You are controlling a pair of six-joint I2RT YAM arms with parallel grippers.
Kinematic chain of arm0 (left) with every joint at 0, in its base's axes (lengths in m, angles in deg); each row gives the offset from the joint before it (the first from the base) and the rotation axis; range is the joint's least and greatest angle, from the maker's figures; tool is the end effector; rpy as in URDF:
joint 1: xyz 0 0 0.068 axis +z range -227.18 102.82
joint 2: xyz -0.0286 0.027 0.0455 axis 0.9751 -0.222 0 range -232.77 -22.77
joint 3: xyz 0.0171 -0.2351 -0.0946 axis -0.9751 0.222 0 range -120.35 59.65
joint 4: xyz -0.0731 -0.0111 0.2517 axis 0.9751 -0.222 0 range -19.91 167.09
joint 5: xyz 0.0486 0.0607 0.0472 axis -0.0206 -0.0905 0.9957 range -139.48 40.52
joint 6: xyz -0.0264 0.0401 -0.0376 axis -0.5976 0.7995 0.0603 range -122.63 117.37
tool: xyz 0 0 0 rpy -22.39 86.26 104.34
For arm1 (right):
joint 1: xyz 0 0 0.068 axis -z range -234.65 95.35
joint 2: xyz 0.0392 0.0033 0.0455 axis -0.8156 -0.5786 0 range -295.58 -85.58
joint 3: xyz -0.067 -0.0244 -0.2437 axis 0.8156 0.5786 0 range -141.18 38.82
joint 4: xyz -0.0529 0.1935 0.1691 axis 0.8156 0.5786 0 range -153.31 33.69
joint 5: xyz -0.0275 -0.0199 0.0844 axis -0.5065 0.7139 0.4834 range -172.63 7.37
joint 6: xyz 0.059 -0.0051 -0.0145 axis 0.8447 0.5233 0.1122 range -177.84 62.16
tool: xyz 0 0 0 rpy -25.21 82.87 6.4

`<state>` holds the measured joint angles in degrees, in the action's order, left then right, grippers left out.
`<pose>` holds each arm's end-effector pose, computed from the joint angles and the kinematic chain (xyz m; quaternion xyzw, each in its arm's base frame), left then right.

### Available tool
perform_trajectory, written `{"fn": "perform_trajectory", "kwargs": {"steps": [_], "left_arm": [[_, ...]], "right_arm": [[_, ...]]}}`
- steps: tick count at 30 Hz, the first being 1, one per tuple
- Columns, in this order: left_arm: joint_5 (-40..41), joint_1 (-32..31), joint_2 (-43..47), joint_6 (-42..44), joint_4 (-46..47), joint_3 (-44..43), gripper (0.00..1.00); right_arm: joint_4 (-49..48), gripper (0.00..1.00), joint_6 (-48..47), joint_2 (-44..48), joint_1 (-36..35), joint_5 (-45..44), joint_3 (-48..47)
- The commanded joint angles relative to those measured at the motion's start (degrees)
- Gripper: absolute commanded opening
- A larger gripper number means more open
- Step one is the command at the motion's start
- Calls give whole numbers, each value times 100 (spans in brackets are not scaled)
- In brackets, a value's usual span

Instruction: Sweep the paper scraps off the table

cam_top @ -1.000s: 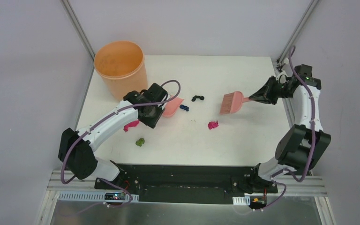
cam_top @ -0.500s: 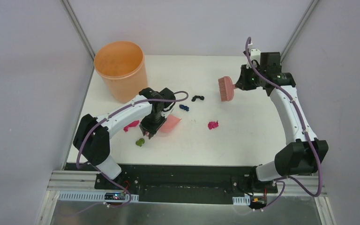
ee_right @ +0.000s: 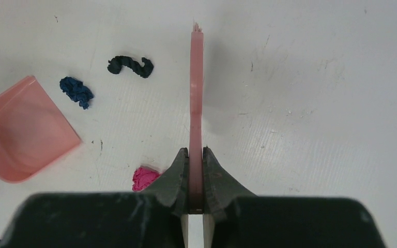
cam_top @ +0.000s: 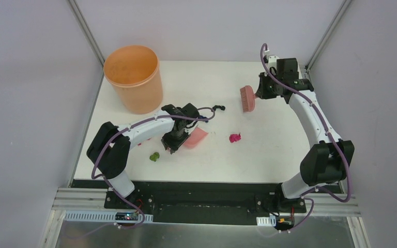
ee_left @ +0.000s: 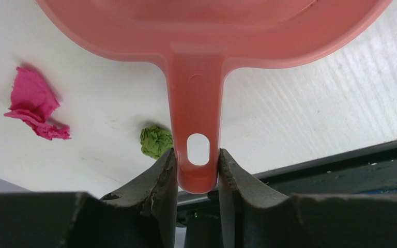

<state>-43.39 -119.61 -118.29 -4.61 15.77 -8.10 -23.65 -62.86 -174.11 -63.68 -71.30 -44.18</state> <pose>0.2179 -0.1928 0.1760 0.3448 0.9371 0.0462 0.0274 0.3423 0.0635 0.3096 -0.1499 0.9085 0.1046 0.3759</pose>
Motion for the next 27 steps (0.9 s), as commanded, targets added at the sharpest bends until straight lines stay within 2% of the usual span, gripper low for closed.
{"fn": "perform_trajectory", "kwargs": {"steps": [1,8,16,21,25,27], "left_arm": [[151,-44,106,125,649,85,22],[110,-44,471,87,988,357,25],[-103,-43,197,123,902,258,26],[-59,-41,145,129,744,186,15],[514,-45,-111,145,276,-74,5],[495,-46,-189,145,206,-141,0]], "right_arm": [[-337,0,100,61,-6,120,-48],[-362,0,258,23,-10,274,-86],[-377,0,142,-139,-88,94,-196],[-217,0,-332,-774,-434,-332,-784],[-79,0,-714,-1403,-778,-566,-1414],[109,0,-886,-1716,-1008,-689,-1735]]}}
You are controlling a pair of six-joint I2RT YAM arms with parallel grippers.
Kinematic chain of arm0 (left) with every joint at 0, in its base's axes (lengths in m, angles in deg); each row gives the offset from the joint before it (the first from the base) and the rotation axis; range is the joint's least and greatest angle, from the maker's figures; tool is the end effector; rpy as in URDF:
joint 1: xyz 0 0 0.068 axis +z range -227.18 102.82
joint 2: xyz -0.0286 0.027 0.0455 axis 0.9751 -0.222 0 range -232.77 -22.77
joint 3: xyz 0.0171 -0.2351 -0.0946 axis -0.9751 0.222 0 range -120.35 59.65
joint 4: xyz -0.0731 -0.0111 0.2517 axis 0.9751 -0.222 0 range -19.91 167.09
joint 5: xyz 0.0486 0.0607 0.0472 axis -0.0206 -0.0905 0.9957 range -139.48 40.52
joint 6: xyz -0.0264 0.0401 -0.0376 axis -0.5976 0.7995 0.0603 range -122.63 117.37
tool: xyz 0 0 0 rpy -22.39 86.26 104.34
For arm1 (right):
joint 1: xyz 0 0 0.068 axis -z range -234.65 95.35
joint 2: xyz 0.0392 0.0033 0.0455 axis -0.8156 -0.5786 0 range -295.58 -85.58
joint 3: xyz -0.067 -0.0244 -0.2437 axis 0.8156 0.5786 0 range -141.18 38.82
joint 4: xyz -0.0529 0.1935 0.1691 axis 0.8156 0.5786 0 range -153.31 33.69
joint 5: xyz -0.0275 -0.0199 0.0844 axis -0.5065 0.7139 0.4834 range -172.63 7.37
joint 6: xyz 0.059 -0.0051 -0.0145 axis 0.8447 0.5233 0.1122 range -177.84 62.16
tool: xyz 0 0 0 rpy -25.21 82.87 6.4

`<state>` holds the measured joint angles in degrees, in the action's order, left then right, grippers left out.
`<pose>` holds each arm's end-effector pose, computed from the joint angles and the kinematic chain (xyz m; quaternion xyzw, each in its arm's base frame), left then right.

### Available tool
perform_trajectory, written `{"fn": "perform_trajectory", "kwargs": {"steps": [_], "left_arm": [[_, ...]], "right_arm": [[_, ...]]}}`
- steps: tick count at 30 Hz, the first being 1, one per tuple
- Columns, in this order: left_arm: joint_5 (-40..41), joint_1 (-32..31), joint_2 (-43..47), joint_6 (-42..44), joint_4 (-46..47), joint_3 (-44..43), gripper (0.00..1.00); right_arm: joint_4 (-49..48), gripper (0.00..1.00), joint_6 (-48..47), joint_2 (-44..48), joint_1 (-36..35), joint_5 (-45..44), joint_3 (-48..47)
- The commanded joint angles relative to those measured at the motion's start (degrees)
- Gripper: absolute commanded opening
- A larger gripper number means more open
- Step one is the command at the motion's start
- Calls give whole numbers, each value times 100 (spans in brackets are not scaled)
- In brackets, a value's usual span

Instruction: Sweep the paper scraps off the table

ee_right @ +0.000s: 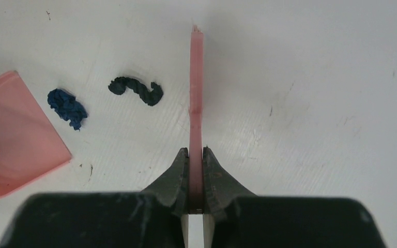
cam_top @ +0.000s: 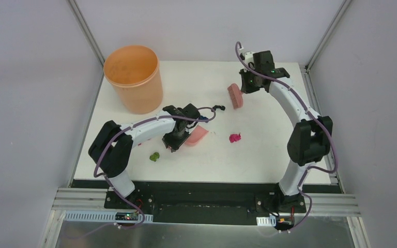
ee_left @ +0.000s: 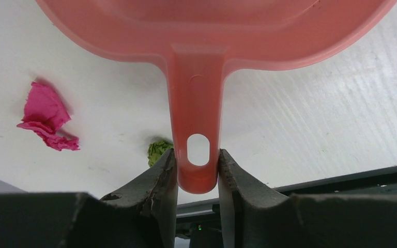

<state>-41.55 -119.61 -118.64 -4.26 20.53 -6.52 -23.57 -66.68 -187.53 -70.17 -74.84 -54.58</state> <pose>0.2227 -0.1952 0.1680 0.3455 0.9353 0.0518 0.0561 0.3857 0.1136 0.2864 -0.2204 0.9062 0.0842 0.3509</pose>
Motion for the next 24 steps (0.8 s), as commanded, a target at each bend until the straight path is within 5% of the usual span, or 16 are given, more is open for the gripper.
{"fn": "perform_trajectory", "kwargs": {"steps": [1,8,14,24], "left_arm": [[295,-43,-189,110,-283,-315,0],[291,-35,-297,326,-259,-346,0],[196,16,-436,335,-239,-405,0],[141,17,-65,341,29,-234,0]], "right_arm": [[207,0,-600,-522,-468,-395,-858],[849,0,-707,-576,-1378,310,-963],[1133,0,-417,303,-1734,2504,-248],[1055,0,-31,1350,-593,1908,-164]]}}
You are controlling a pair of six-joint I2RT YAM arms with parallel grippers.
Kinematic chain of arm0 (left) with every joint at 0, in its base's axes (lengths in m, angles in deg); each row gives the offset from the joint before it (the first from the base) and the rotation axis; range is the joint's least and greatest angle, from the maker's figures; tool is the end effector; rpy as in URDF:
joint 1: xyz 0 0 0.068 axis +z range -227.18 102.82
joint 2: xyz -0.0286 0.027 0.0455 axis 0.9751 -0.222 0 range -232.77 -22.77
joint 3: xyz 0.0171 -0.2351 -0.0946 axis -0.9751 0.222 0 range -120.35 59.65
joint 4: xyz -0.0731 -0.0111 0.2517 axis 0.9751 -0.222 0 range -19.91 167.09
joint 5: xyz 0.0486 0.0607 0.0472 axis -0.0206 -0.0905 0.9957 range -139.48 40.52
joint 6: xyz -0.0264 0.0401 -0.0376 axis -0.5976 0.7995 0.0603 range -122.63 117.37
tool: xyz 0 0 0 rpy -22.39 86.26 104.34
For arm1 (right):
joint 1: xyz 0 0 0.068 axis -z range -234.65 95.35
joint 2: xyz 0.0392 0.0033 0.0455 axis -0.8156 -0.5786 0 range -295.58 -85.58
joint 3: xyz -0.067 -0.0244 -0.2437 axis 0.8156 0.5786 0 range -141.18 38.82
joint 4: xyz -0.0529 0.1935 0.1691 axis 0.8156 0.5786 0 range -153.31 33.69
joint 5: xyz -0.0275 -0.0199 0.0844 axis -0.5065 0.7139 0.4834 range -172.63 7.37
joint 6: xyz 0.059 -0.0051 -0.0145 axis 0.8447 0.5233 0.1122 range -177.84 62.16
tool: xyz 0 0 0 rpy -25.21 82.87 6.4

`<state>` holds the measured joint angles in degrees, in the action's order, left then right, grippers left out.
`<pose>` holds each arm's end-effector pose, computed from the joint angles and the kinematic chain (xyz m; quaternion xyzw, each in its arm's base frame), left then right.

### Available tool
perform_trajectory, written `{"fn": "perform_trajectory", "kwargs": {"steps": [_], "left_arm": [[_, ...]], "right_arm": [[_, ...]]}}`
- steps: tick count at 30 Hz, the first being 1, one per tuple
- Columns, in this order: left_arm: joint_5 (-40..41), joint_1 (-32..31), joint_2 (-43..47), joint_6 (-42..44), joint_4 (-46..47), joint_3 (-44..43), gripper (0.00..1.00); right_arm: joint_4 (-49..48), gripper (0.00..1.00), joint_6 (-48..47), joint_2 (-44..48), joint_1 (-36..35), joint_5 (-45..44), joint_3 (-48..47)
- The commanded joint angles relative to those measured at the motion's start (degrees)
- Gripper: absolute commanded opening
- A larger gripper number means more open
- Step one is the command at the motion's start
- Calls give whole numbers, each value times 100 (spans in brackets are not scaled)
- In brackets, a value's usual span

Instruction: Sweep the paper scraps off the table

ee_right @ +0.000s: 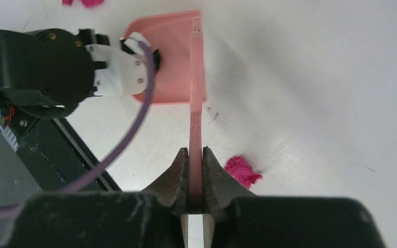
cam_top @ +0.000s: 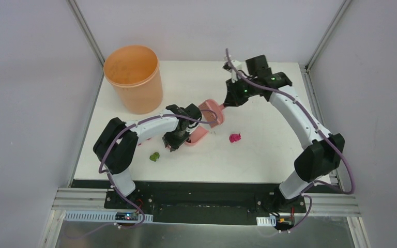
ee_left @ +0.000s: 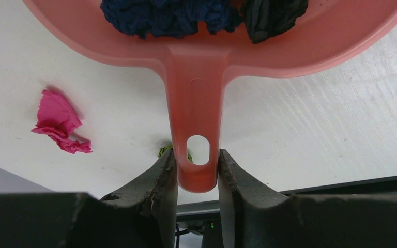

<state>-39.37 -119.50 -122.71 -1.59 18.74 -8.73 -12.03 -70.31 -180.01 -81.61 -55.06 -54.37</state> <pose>0.2296 -0.1984 0.1578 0.3679 0.9257 0.0822 0.0318 0.3075 0.1801 0.3210 -0.3823 0.8399 0.2633 0.2811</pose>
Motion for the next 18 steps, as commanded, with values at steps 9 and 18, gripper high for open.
{"fn": "perform_trajectory", "kwargs": {"steps": [9,18], "left_arm": [[-200,-160,659,-11,-4,-112,0],[-17,-1137,332,-314,-1049,-623,0]], "right_arm": [[-112,0,-127,1898,829,-3282,755],[-78,0,-260,2305,936,-4541,1617]]}}
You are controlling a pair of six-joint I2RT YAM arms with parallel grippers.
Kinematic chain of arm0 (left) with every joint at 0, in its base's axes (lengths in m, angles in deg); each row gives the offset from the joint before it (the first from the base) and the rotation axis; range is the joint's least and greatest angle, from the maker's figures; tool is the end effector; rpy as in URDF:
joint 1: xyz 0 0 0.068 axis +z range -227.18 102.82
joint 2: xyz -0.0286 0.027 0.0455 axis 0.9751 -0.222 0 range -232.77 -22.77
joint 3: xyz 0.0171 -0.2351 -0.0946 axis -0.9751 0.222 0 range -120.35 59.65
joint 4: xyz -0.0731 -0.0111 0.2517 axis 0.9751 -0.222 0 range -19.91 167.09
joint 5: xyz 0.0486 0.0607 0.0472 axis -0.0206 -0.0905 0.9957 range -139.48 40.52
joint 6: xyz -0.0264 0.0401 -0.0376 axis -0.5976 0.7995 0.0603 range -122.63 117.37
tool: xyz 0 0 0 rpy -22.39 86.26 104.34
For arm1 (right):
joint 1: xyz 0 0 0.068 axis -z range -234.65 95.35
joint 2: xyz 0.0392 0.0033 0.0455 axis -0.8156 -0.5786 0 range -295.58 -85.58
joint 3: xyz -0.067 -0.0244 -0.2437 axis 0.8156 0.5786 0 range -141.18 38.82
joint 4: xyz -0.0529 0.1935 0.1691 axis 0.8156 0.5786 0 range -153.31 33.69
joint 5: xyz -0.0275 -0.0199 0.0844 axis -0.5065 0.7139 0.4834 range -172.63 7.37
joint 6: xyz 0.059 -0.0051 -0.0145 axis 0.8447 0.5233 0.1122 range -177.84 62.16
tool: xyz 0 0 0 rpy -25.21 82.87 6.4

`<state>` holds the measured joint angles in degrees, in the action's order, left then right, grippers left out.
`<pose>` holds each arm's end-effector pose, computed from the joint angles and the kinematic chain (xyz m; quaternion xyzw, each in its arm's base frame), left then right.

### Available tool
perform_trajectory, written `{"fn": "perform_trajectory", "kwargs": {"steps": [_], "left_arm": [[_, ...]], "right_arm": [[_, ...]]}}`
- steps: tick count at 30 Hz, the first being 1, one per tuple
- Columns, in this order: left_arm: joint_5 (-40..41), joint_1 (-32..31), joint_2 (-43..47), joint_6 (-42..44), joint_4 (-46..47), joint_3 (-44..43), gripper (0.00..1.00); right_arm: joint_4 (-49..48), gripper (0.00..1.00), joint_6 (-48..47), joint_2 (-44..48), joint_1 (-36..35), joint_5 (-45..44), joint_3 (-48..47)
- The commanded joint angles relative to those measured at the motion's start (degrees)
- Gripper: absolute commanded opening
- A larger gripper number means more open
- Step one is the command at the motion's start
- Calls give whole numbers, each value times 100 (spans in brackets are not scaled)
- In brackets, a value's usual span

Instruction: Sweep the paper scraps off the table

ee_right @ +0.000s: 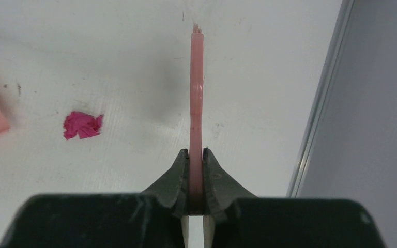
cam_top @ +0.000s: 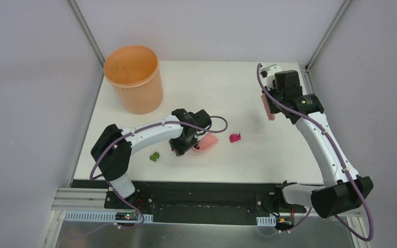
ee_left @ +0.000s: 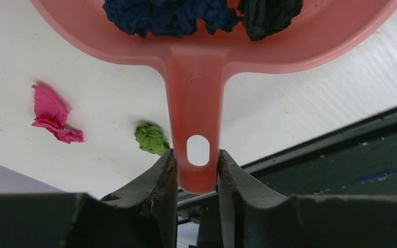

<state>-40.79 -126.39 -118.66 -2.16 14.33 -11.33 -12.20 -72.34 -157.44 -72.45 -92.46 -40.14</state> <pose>0.2000 -0.2214 0.1885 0.4174 0.9053 0.0606 0.0497 0.2558 0.0740 0.3530 -0.2230 0.8903 -0.0675 0.3914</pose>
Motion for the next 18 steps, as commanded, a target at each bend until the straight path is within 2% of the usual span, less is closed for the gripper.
{"fn": "perform_trajectory", "kwargs": {"steps": [1,7,13,18], "left_arm": [[207,-559,-158,-338,-760,-421,0],[-8,-1022,-531,-480,-1151,-717,0],[-256,-1201,-1097,-362,-1091,-1231,0],[-195,-1313,-1820,-198,-1237,-1898,0]], "right_arm": [[-55,0,-26,61,20,-764,260],[-54,0,285,64,22,-64,703],[-391,0,681,28,-45,1939,1209],[-46,0,982,-123,-99,3990,1130]]}}
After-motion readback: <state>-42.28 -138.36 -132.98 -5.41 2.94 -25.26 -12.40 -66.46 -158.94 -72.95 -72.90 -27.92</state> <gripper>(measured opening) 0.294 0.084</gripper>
